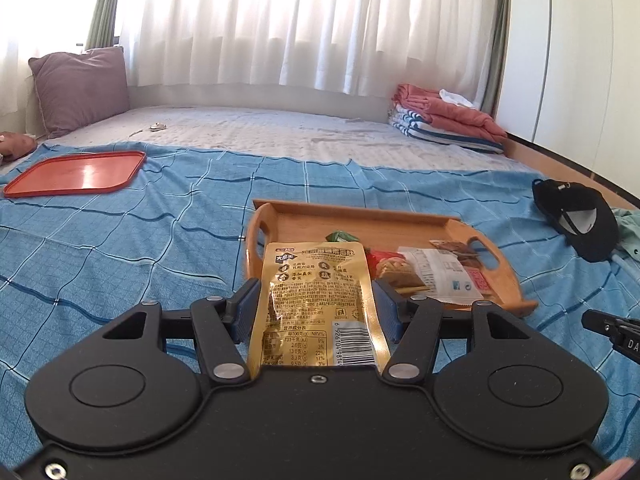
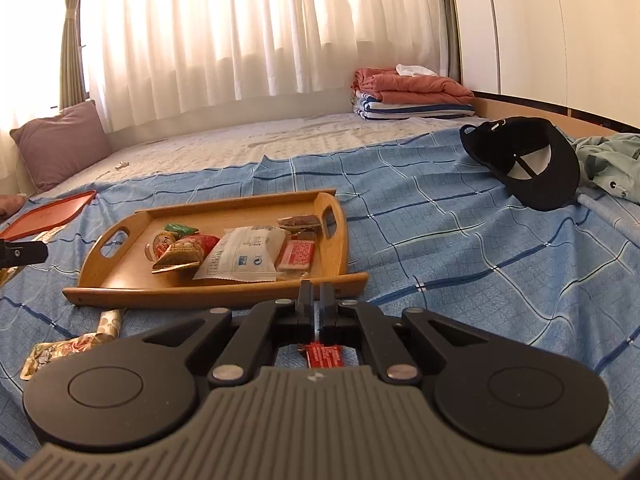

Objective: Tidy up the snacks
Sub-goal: 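Carry the gold pouch and red bar over the wooden tray with both tools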

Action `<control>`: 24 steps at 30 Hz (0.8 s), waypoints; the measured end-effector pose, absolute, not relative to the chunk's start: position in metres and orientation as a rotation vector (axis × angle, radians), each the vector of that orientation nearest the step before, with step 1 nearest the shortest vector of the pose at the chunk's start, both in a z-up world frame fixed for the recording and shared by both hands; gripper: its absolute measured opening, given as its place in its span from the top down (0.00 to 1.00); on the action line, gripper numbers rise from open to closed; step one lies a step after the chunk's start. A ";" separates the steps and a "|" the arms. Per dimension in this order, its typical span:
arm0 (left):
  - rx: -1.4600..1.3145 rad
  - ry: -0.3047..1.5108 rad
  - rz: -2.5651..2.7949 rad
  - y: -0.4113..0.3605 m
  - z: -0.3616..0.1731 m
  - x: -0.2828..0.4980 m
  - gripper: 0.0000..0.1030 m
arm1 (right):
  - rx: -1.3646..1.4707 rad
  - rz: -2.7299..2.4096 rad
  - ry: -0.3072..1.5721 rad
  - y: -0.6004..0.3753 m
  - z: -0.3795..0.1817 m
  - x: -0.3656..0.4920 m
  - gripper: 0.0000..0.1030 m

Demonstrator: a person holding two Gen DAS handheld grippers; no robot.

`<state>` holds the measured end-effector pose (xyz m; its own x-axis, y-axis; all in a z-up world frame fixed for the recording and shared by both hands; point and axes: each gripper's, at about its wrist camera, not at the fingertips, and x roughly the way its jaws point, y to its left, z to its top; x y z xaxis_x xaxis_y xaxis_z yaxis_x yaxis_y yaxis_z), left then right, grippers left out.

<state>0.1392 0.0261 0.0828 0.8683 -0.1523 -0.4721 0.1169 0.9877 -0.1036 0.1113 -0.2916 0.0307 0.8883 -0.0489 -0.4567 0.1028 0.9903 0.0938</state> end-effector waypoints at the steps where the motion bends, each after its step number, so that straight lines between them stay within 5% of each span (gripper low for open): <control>1: -0.069 0.503 -0.139 0.027 0.080 0.139 0.44 | 0.112 -0.078 0.482 -0.294 0.029 0.112 0.92; 4: -0.061 0.520 -0.139 0.028 0.071 0.137 0.44 | 0.108 -0.062 0.520 -0.302 0.019 0.108 0.89; 6: -0.059 0.531 -0.136 0.029 0.065 0.137 0.44 | 0.084 -0.050 0.556 -0.304 0.009 0.104 0.64; 8: -0.060 0.542 -0.134 0.028 0.061 0.138 0.44 | 0.053 -0.026 0.590 -0.302 -0.001 0.099 0.50; 18: -0.041 0.556 -0.149 0.019 0.056 0.135 0.44 | 0.051 -0.046 0.672 -0.296 -0.030 0.116 0.49; 20: -0.041 0.559 -0.149 0.017 0.055 0.135 0.44 | 0.079 -0.047 0.662 -0.298 -0.028 0.119 0.71; 24: -0.052 0.564 -0.145 0.017 0.056 0.140 0.44 | 0.070 -0.084 0.579 -0.295 -0.013 0.117 0.72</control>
<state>0.1396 0.0174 0.0563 0.8352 -0.1512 -0.5287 0.1228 0.9885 -0.0887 0.1168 -0.2955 -0.0132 0.8335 -0.0600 -0.5493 0.0991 0.9942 0.0418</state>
